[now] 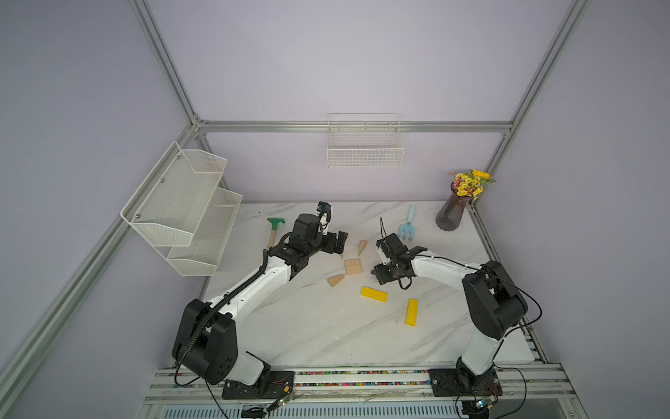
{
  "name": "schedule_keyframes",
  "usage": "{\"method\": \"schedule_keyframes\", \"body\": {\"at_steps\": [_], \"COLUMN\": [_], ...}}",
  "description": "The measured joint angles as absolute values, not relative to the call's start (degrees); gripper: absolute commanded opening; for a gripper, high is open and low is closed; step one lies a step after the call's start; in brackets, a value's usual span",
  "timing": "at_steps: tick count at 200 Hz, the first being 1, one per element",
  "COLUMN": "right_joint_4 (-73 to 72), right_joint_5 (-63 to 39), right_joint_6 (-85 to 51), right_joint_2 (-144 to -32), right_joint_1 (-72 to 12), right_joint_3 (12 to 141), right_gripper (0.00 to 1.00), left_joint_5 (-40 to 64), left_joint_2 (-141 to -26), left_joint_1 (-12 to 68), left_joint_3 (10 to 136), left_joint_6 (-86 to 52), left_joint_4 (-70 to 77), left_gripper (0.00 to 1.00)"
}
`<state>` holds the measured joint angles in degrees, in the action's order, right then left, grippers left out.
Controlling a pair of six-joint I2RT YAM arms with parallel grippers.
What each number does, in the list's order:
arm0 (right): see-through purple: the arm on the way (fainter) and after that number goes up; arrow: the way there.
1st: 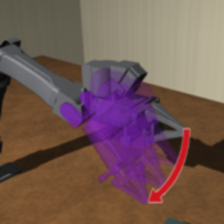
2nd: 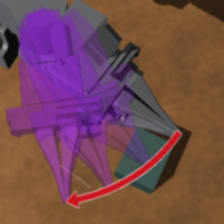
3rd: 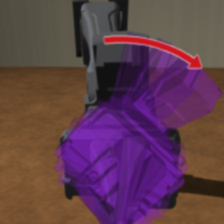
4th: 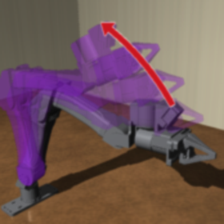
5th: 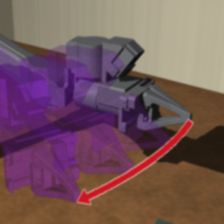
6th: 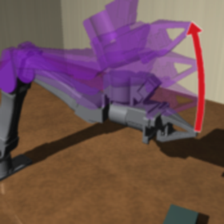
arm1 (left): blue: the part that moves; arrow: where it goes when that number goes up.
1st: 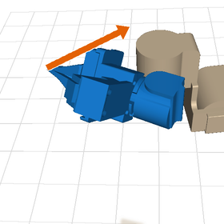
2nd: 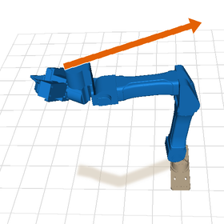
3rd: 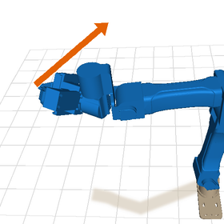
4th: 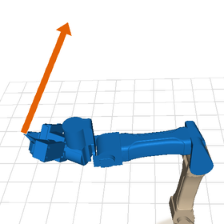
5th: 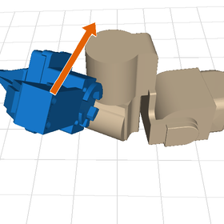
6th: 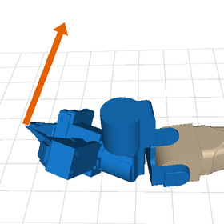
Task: Assemble a small pinwheel with building blocks
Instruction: Assemble the building block at the center of the board.
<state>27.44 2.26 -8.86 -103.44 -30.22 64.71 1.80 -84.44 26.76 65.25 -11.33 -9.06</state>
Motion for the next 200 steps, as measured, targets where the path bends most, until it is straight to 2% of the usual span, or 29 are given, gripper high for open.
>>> {"method": "schedule_keyframes", "body": {"at_steps": [70,200], "right_joint_4": [25.47,24.67], "right_joint_5": [0.27,-2.66], "right_joint_6": [-6.66,-6.76], "right_joint_2": [-105.84,-106.19], "right_joint_1": [-30.22,-30.22], "right_joint_3": [64.75,66.11], "right_gripper": [0.45,0.38], "left_joint_5": [3.81,4.71], "left_joint_2": [-84.55,-84.55], "left_joint_1": [26.76,26.76], "left_joint_3": [65.25,64.75], "left_joint_6": [-11.4,-11.42], "left_joint_4": [-9.28,-9.26], "left_gripper": [1.0,1.0]}}
